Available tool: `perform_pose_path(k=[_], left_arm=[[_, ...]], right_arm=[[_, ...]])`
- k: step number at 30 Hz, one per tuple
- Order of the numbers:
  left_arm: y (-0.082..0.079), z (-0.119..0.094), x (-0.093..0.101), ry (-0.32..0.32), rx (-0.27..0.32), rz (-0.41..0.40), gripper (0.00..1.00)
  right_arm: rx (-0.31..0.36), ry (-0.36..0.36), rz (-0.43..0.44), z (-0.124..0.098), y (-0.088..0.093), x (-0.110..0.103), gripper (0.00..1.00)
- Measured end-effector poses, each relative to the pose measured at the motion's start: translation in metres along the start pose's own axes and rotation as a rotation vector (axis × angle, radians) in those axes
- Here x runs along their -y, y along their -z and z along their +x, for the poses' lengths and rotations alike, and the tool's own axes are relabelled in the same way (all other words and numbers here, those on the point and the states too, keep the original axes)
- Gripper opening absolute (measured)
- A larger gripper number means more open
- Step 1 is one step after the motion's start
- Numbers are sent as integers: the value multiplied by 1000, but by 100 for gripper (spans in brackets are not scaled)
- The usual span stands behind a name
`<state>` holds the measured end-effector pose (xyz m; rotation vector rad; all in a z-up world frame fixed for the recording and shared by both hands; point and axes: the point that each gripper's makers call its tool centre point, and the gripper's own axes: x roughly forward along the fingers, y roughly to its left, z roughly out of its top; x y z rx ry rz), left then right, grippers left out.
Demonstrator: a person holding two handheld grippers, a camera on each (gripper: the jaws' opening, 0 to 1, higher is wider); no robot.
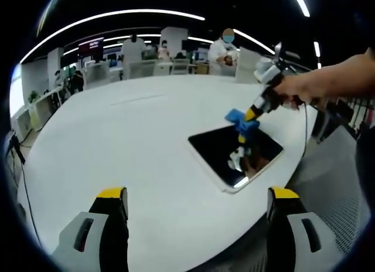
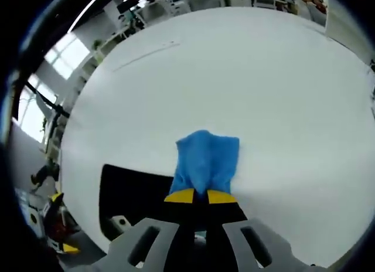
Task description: Wipe the mirror surface with the cleaning cloth until all visible marks leave the cleaned area.
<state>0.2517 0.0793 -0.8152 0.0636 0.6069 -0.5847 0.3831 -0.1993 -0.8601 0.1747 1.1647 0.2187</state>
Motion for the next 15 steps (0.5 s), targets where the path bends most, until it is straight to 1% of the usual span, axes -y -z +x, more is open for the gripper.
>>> perform_pose_path(k=[2,4,6,8,11,13,15], left_arm=[[0,0,-1,-4,4,-4,99],[0,0,-1,-6,4,-6,99],[0,-1,-1,-4,2,-3,99],[0,0,-1,-4,3,0,99],[-1,-1,-2,-8,9,-5,99],[-3,-2,-3,-13,17,-9,99],[-3,-2,-3,-14,22,-12,99]], right_arm=[[31,1,-3,-8,-9,2,0],[50,-33,43,-16,-17,0,0],[69,-21,23,-26,-24,7,0],[86,-23,20,-35,-28,13,0],[112,-26,8,-50,-29,23,0],[132,-3,13,-59,-28,37,0],[134,17,9,-66,-23,50,0]])
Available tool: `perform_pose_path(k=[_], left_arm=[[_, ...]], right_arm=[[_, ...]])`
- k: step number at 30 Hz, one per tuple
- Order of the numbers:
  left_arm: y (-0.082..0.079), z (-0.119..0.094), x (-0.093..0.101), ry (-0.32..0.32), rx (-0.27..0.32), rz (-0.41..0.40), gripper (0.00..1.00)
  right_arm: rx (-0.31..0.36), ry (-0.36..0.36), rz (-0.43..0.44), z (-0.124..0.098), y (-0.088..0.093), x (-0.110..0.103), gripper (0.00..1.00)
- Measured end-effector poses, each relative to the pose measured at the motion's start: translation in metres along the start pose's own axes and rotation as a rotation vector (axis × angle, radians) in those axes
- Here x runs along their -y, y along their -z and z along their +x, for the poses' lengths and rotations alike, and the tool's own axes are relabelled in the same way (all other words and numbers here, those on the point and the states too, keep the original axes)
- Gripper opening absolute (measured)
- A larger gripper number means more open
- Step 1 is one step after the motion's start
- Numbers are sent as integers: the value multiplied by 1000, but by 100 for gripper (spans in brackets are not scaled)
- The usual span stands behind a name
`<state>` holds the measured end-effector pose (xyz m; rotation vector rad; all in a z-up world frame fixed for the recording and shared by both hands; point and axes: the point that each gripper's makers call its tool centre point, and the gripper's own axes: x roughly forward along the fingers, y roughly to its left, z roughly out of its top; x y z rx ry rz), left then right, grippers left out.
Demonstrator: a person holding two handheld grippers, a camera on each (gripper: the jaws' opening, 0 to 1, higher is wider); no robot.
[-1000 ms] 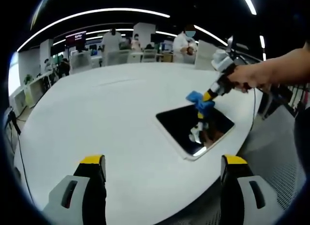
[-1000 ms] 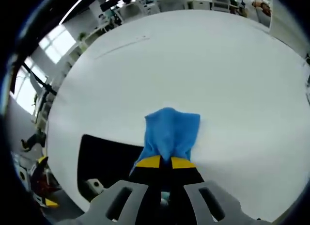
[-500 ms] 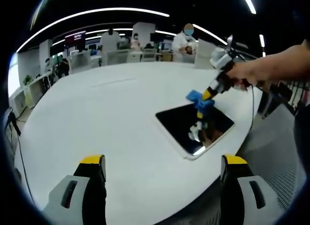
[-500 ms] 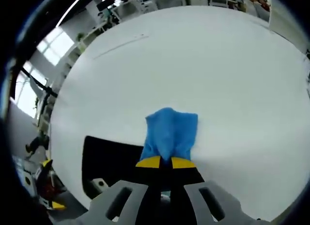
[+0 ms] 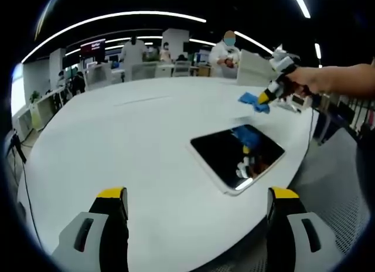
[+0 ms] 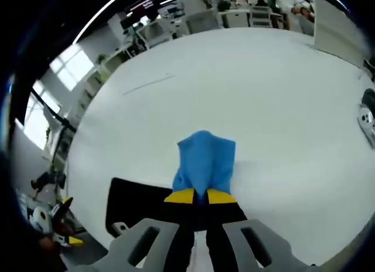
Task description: Wipe the mirror surface with the cleaning cloth until all visible marks leave the cleaned area.
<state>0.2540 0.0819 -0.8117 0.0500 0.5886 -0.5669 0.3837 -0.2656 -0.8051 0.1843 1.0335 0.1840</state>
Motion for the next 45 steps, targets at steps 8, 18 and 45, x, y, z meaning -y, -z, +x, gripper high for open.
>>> perform_pose_path(k=[8,18,45], left_arm=[[1,1,0,1,-3,6,99],[2,2,1,3,-12,15,99],[-9,0,-3,-21,40,32,99]], right_arm=[[-6,25,25,-14,16,22,0],[-56,49,-3,13,51,24,0],[76,-19,-87,4,57,14,11]])
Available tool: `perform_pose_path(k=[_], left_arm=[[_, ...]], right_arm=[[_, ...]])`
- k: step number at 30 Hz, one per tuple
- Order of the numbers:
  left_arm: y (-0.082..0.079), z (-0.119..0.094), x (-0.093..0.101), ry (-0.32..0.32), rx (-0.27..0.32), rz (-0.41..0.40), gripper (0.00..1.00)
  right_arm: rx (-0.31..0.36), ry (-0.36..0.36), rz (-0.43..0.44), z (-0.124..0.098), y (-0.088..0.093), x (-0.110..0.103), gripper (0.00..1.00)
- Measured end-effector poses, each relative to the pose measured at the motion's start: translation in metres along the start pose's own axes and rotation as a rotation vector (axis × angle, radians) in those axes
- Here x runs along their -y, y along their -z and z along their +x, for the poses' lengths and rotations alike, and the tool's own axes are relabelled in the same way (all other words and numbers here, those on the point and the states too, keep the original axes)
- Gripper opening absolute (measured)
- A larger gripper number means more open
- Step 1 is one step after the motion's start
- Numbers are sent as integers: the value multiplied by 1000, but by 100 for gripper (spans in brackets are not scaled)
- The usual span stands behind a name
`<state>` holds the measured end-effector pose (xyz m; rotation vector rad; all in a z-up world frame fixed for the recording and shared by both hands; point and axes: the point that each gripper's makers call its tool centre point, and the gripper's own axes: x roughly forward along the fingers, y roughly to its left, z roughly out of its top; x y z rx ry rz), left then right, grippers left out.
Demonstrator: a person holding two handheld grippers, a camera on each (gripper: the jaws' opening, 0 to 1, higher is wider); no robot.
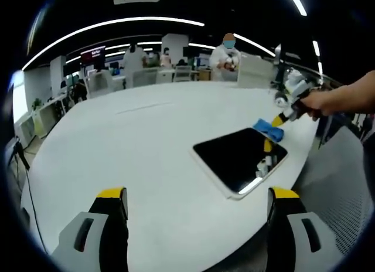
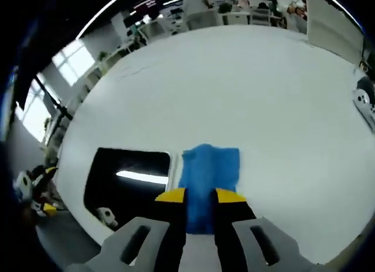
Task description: Wipe the mirror surface with the cleaning cloth until all visible marks leave the cleaned area.
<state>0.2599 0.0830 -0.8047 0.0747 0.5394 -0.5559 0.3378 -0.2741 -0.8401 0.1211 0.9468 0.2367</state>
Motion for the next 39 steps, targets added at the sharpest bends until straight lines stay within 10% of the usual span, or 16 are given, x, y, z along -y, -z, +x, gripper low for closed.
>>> perform_pose_path(k=[10,16,18,23,27,39], left_arm=[[2,0,-3,-11,-9,-14,99],[5,-1,0,-1,-26,-29,99],[6,-1,-1,0,-25,-47,99],[-1,-4,3,26,16,-66,99],[-3,-4,2,15,20,-42,99],[9,-10,1,-12,-31,-29,100]], right_arm=[[162,27,-268,-63,-27,28,0],[326,-52,-347,-83,-36,24,84],[343,-106,-339,-86,-27,17,98],[351,-140,-334,-86,2,13,98],[503,-161,-438,-99,2,1,98],[439,-203,-427,-96,29,-11,98]])
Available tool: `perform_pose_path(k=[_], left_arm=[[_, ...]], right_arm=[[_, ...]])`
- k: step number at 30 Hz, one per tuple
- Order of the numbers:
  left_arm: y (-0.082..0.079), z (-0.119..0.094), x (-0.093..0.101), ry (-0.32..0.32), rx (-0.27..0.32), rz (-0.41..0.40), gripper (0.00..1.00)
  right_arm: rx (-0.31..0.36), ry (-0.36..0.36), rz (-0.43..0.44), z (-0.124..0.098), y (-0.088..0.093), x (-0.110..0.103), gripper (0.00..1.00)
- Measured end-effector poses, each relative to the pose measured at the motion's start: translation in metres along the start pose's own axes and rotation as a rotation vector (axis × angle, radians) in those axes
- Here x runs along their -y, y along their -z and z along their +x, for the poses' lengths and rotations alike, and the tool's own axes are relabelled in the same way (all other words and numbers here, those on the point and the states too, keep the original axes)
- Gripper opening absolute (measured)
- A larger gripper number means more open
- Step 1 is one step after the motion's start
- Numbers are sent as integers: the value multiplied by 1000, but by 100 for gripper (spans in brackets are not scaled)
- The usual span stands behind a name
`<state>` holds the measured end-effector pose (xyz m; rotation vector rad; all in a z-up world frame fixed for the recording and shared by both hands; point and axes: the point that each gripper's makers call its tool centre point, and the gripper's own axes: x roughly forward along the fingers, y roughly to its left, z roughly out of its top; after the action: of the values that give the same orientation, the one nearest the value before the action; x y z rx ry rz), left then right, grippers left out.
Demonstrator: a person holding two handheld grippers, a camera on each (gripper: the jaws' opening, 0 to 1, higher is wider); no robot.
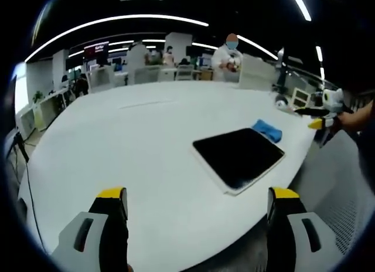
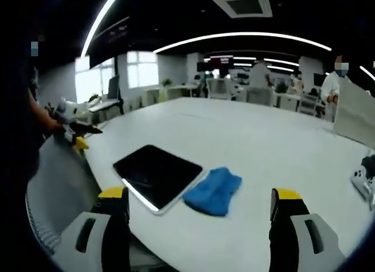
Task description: Wipe the mirror surface with the cleaning cloth until all visible marks leave the cleaned area.
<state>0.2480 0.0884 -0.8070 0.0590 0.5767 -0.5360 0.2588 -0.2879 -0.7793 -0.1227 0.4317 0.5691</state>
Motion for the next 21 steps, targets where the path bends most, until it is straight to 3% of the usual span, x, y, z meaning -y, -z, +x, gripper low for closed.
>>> perform_pose_path(k=[2,5,6,7,9,13,15,17,21], left_arm=[[1,0,0,-4,-2,11,100],[1,1,-3,-9,-6,-1,100],[0,0,-3,-12,-3,1,100],[-2,0,-3,-14,0,0,100],[-2,1,-5,-23,10,-5,100],[-2,2,-10,-44,7,-38,100],[-4,3,-5,-21,7,-20,100],[-3,5,-2,-6,7,0,100],[-8,2,-7,-24,44,-23,100]], right_arm=[[-14,0,4,-1,2,0,98],[-101,-38,37,-1,22,-6,98],[-160,-12,65,-2,32,-1,98],[-173,-2,84,-4,34,0,98],[-63,9,95,-2,20,6,98],[35,-14,32,-2,5,3,98],[13,-17,21,-2,10,1,98],[20,-35,65,-1,11,-4,98],[5,-44,69,-2,13,-10,98]])
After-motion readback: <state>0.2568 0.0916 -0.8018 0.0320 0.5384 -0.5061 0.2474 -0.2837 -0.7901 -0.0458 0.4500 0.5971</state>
